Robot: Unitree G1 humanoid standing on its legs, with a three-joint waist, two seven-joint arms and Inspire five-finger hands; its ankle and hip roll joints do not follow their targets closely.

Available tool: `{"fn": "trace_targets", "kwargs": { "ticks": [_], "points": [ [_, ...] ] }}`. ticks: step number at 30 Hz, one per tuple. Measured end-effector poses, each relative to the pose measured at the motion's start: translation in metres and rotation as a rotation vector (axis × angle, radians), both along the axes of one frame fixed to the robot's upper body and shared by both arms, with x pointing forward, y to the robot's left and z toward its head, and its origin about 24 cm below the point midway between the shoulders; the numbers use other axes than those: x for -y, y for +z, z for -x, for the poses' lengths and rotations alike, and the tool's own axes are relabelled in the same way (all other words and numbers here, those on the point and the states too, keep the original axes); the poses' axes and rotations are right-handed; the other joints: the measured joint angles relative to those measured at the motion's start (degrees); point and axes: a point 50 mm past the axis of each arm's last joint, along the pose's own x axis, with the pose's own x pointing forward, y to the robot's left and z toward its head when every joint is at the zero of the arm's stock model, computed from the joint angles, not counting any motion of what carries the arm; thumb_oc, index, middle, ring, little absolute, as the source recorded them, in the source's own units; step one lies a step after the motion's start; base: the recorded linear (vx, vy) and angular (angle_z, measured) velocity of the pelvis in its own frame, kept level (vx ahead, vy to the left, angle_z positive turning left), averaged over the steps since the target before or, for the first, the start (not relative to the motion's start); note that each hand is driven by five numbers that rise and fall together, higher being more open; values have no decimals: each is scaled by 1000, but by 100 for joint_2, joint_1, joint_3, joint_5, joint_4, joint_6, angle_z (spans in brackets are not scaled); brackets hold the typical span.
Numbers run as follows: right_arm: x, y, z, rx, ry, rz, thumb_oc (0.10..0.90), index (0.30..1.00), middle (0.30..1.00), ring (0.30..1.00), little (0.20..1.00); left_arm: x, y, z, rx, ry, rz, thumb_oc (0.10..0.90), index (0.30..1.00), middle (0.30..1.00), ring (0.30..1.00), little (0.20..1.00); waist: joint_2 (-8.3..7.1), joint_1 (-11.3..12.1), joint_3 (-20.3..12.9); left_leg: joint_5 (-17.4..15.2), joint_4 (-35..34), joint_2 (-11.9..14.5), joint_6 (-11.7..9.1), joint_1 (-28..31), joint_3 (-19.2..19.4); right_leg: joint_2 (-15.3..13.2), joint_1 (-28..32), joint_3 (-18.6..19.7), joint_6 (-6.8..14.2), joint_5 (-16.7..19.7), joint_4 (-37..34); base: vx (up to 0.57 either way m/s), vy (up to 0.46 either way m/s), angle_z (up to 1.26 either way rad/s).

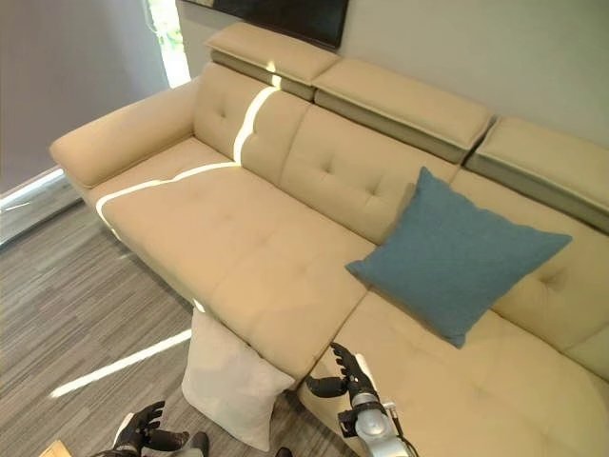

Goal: Pick up all the scattered cushions and arrange them neatly on the sofa.

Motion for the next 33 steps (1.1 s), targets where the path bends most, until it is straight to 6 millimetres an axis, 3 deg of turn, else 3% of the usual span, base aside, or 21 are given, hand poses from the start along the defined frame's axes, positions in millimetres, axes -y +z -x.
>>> {"fn": "trace_targets", "kwargs": {
  "ticks": [1,3,4,6,8,10,11,12,13,15,17,19,20,21,24,25,27,29,33],
  "points": [
    [3,1,0,1,0,8,800,900,900,900,900,2,0,-2,3,-3,5,800,900,900,900,900,12,-7,-11,49,-158,-35,-72,87,-298,-9,34,130,99,-11,-13,104,320,-63],
    [9,0,4,-7,-15,18,800,900,900,900,900,9,-4,5,-21,-4,24,800,900,900,900,900,161,-87,-93,142,-453,-36,-63,249,-237,9,142,259,289,-112,3,51,288,-47],
    [5,-6,13,-36,-22,8,800,900,900,900,900,11,-3,0,-21,-48,15,800,900,900,900,900,-14,-209,-172,118,-464,-256,-38,307,-100,-261,44,297,342,-143,167,18,301,-24],
    [3,-10,21,-61,-13,6,800,900,900,900,900,14,-3,-5,-15,-77,20,800,900,900,900,900,-127,-215,-216,102,-519,-467,77,388,-15,-456,-45,293,450,-212,392,-37,291,-21],
    [-4,-13,26,-72,-17,-16,800,900,900,900,900,15,-2,-7,-8,-99,14,800,900,900,900,900,-207,-203,-261,94,-569,-707,277,427,238,-730,-176,481,524,-163,472,-147,265,-44],
    [-13,-12,20,-54,-11,-40,800,900,900,900,900,10,1,-12,-2,-108,-4,800,900,900,900,900,-157,-210,-216,125,-668,-795,393,440,488,-851,-518,625,751,-40,724,-223,175,-74],
    [-18,-8,11,-31,5,-49,800,900,900,900,900,5,4,-17,12,-108,-22,800,900,900,900,900,-107,-129,-110,97,-670,-789,470,420,701,-880,-742,605,942,102,846,-125,118,-76],
    [-22,-6,5,-16,14,-54,800,900,900,900,900,0,6,-19,18,-107,-37,800,900,900,900,900,-98,-123,-58,87,-658,-797,519,378,901,-920,-853,482,998,224,772,-165,176,-99],
    [-25,-3,-2,3,21,-60,800,900,900,900,900,-6,8,-21,25,-106,-55,800,900,900,900,900,-96,-47,15,83,-671,-794,550,365,1074,-930,-948,357,957,347,715,-73,110,-97],
    [-27,5,-15,45,28,-62,800,900,900,900,900,-17,12,-24,37,-89,-86,800,900,900,900,900,-60,6,168,61,-679,-832,650,307,1329,-1051,-888,-548,856,516,357,-105,162,-76],
    [-27,6,-16,48,30,-61,800,900,900,900,900,-23,16,-27,68,-56,-94,800,900,900,900,900,-42,5,227,50,-678,-854,668,337,1446,-998,-851,-854,840,555,285,-153,127,-34],
    [-27,7,-20,56,40,-55,800,900,900,900,900,-25,18,-25,93,-7,-78,800,900,900,900,900,97,165,338,71,-763,-633,686,410,1801,-914,-1072,-1155,825,453,576,-110,27,-80],
    [-30,8,-22,60,55,-54,800,900,900,900,900,-26,20,-26,115,11,-71,800,900,900,900,900,119,376,364,93,-867,-502,645,459,2024,-800,-1212,-1582,673,303,695,4,-3,-90],
    [-29,7,-20,54,57,-50,800,900,900,900,900,-25,21,-27,125,18,-63,800,900,900,900,900,100,376,399,65,-846,-526,592,457,1977,-737,-968,-1737,599,423,379,0,0,-53],
    [-21,8,-19,52,52,-29,800,900,900,900,900,-18,19,-28,129,14,-41,800,900,900,900,900,153,302,432,101,-835,-447,540,448,1877,-546,-879,-1766,556,467,247,-185,-116,5],
    [-18,13,-23,82,44,-15,800,900,900,900,900,-15,23,-38,177,44,-19,800,900,900,900,900,82,314,398,113,-620,-371,514,104,1877,-388,-1047,-1519,538,447,57,-239,-89,5],
    [-14,25,-38,142,43,10,800,900,900,900,900,-4,32,-63,266,80,25,800,900,900,900,900,150,290,474,128,-435,-292,522,-395,1779,-295,-1418,-1522,374,559,16,-225,-75,7],
    [-11,37,-54,198,42,35,800,900,900,900,900,12,50,-96,407,131,92,800,900,900,900,900,359,285,731,157,-385,-218,502,-697,1702,-242,-1703,-1589,297,581,113,-135,-27,11],
    [-23,50,-70,262,65,25,800,900,900,900,900,19,77,-129,583,191,128,800,900,900,900,900,495,254,1031,157,-204,-178,501,-945,1617,-247,-1971,-1567,153,422,396,-142,-7,5]
  ]
}}
